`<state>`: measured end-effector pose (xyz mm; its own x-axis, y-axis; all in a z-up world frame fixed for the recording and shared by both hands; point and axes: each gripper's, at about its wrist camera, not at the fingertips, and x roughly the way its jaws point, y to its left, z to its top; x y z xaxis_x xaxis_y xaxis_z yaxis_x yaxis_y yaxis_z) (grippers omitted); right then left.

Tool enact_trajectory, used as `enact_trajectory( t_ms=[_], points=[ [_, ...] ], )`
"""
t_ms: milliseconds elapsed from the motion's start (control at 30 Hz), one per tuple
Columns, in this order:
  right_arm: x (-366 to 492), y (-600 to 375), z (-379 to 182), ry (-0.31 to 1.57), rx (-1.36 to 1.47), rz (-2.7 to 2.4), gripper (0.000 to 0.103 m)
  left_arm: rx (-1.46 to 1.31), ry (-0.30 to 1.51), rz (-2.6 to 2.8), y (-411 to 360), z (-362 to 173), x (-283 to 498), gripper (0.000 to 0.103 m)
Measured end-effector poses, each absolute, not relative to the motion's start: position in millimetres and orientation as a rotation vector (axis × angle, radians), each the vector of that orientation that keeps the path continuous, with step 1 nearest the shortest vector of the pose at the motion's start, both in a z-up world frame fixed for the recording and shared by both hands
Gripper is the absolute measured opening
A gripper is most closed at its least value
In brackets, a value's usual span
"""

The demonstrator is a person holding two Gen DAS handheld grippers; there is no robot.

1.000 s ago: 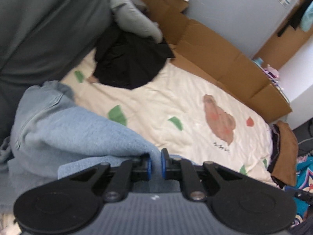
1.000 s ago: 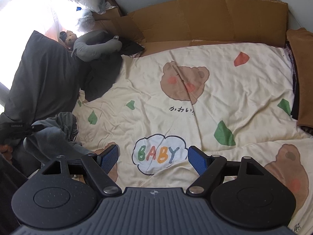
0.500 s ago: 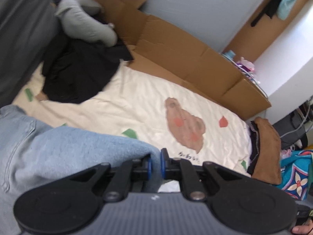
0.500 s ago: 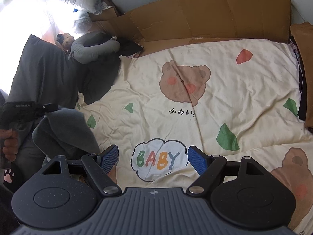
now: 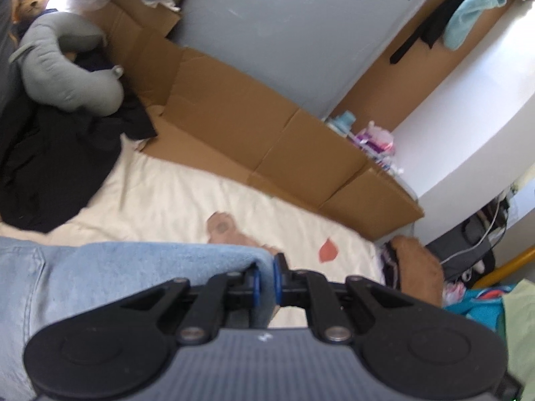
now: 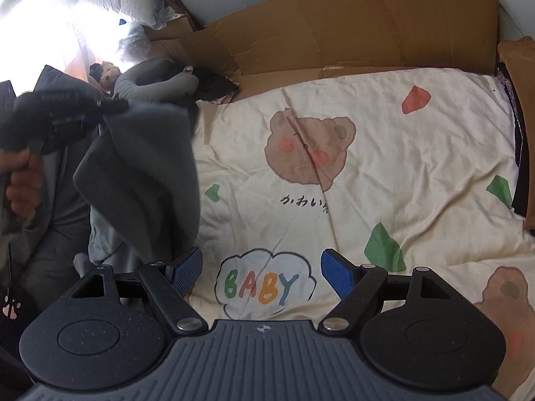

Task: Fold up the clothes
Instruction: 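Lift the jeans with the left gripper and spread them over the duvet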

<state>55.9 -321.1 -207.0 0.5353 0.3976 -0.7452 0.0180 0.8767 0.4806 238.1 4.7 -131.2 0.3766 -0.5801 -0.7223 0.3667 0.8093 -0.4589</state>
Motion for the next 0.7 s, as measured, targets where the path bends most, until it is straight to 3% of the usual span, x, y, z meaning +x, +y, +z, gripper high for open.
enact_trajectory(
  t_ms=[233,300,333,367,400,700],
  points=[
    [67,-319,-229,0.99,0.476,0.251,0.082,-0.236,1.031,-0.608,-24,-141,260,0.011],
    [71,-316,-240,1.003,0.477,0.258,0.082,-0.215,1.049,-0.59,-21,-156,260,0.026],
    [72,-314,-246,1.012,0.476,0.262,0.082,-0.204,1.058,-0.581,-19,-163,260,0.044],
    [74,-312,-252,1.021,0.476,0.266,0.082,-0.194,1.067,-0.572,-18,-170,260,0.07],
    [76,-310,-259,1.03,0.476,0.27,0.082,-0.185,1.074,-0.562,-15,-177,260,0.078],
    [93,-291,-311,1.096,0.512,0.317,0.082,-0.217,1.13,-0.403,75,-221,231,0.078]
  ],
)
